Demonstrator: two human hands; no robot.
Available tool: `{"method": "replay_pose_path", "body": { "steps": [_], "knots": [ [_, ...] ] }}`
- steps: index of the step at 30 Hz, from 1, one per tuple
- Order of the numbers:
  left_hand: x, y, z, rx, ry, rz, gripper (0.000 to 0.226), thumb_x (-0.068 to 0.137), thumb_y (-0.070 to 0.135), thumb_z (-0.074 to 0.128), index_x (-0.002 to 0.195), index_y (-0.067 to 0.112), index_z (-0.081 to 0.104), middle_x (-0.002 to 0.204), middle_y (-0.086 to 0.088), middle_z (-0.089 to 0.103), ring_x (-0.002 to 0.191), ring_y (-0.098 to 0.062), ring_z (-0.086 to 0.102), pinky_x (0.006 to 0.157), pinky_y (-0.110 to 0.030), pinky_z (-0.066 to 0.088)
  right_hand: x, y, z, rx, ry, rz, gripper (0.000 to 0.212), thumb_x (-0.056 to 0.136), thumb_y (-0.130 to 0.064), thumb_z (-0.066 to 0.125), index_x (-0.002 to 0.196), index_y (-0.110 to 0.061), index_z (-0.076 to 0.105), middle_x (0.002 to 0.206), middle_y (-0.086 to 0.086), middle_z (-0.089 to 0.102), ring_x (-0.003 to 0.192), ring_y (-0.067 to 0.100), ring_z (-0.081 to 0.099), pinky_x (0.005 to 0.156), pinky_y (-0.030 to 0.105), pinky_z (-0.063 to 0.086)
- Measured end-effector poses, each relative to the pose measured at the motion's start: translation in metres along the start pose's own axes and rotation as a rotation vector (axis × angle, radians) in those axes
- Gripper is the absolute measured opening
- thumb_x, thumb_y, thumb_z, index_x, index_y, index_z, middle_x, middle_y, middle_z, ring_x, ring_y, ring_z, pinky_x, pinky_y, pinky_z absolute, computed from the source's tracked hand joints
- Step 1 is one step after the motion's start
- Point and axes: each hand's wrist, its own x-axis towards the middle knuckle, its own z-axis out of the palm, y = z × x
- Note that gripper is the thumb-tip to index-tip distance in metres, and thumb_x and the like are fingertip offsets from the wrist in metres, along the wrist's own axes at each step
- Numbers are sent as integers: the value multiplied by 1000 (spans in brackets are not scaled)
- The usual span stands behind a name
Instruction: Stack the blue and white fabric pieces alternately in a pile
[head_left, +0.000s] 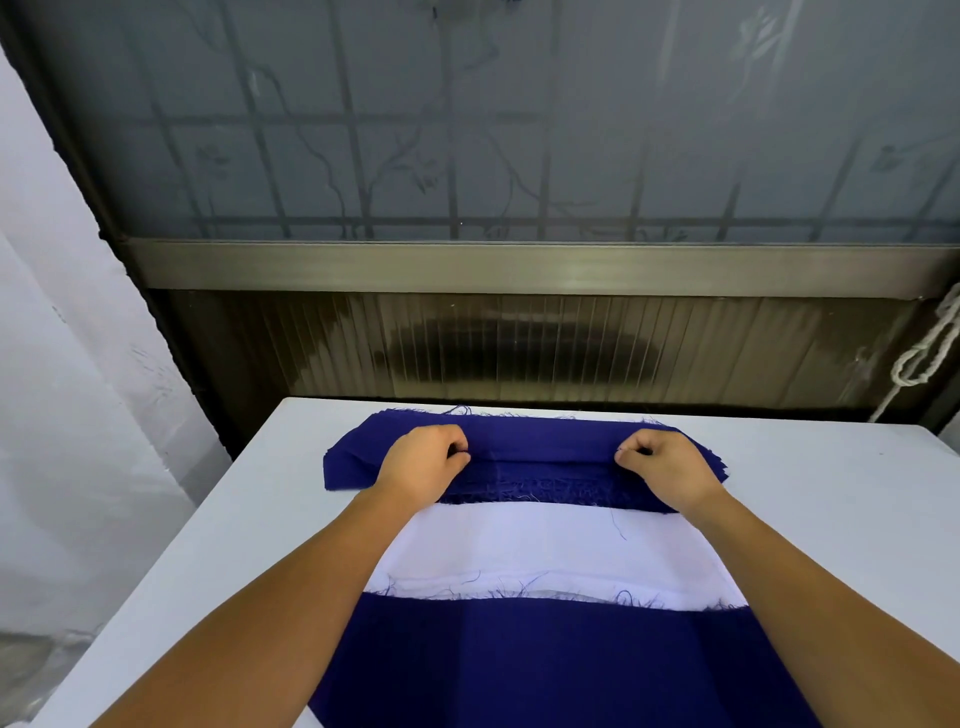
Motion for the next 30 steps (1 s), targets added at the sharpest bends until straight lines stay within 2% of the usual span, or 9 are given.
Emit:
{"method": "replay_pose_path", "body": {
  "steps": [4, 10, 14, 18, 22, 24, 26, 28, 30],
  "knots": [
    [-1, -4, 1, 5, -12, -5, 26, 96, 10, 52, 115, 25, 63, 111, 7, 65, 93, -12, 60, 81, -23, 50, 3, -1, 2, -133, -20, 24, 18, 93, -6, 57, 92, -22, 65, 99, -3, 64, 93, 15, 58, 80, 23, 42],
    [-4, -12, 3, 27, 85, -30, 19, 96, 17, 57, 111, 18, 67, 117, 2, 62, 95, -13, 60, 83, -19, 47, -4, -3, 0, -213, -1, -20, 8, 96, -16, 58, 95, -20, 66, 100, 0, 66, 89, 14, 59, 77, 23, 42],
    [-17, -6, -7, 93, 83, 14, 28, 100, 17, 47, 120, 22, 66, 124, 5, 60, 106, -14, 58, 89, -28, 50, -22, -3, -3, -176, 58, -103, 11, 96, -12, 56, 92, -19, 64, 99, 0, 66, 88, 14, 58, 76, 22, 43],
    [-42, 0, -31, 148, 248, 123, 24, 98, 18, 53, 115, 22, 69, 115, 5, 66, 104, -14, 59, 87, -28, 51, -62, -10, -16, -295, 310, -410, 12, 91, -7, 61, 95, -16, 67, 99, -5, 66, 91, 13, 58, 82, 24, 44],
    [-88, 1, -63, 138, 333, 267, 14, 87, 18, 71, 100, 21, 75, 93, 7, 70, 85, -14, 63, 70, -29, 53, -116, -19, -37, -288, 313, -463, 14, 90, -10, 63, 93, -22, 67, 91, -16, 65, 81, 10, 59, 75, 26, 49],
    [-112, -5, -78, 54, 215, 296, 12, 87, 25, 71, 97, 29, 73, 87, 18, 66, 81, -4, 60, 68, -26, 52, -144, -18, -48, -180, 183, -388, 14, 90, -21, 59, 88, -33, 64, 88, -20, 65, 79, 8, 61, 69, 18, 46],
    [-129, -11, -92, -37, -6, 270, 8, 88, 35, 68, 95, 40, 70, 87, 25, 64, 83, 3, 59, 71, -19, 49, -162, -12, -60, -48, -21, -299, 13, 89, -24, 62, 85, -36, 67, 86, -17, 68, 77, 6, 62, 66, 13, 45],
    [-140, -16, -101, -149, -307, 217, 5, 89, 41, 64, 91, 44, 68, 90, 27, 65, 84, 3, 61, 72, -18, 49, -169, -5, -70, 70, -280, -191, 14, 91, -20, 64, 84, -31, 69, 84, -6, 71, 74, 11, 65, 68, 18, 49],
    [-146, -17, -103, -216, -549, 164, 8, 87, 44, 62, 89, 40, 69, 88, 20, 68, 80, -3, 63, 75, -27, 52, -170, -1, -70, 86, -462, -112, 15, 92, -17, 63, 85, -29, 70, 87, 0, 73, 79, 18, 67, 74, 26, 51]
  ]
}}
